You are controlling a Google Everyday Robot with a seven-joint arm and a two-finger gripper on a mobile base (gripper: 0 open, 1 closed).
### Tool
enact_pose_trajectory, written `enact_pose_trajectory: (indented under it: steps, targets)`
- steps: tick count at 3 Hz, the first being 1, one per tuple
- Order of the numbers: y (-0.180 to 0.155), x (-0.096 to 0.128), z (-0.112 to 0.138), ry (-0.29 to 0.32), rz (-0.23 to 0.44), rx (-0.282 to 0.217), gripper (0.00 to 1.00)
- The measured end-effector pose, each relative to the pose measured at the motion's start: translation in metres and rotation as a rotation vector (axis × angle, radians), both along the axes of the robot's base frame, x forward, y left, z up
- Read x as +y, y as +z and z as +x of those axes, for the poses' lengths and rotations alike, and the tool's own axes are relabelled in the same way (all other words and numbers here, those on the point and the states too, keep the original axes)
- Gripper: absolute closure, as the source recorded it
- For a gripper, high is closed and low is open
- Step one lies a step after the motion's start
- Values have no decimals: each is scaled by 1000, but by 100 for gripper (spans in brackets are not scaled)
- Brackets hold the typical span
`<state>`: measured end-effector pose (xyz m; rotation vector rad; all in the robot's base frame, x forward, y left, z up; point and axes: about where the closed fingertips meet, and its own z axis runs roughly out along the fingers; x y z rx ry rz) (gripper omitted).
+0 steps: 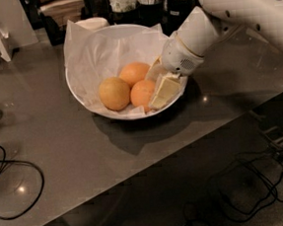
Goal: Pick orange from white bowl
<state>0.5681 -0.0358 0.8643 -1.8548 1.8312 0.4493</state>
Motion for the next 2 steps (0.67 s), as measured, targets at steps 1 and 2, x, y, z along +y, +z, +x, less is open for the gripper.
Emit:
enact_pose_trajectory:
  steps: [1,2]
  targets:
    - [2,0,0,0,0,0,17]
    - [-1,2,-1,7,0,11,37]
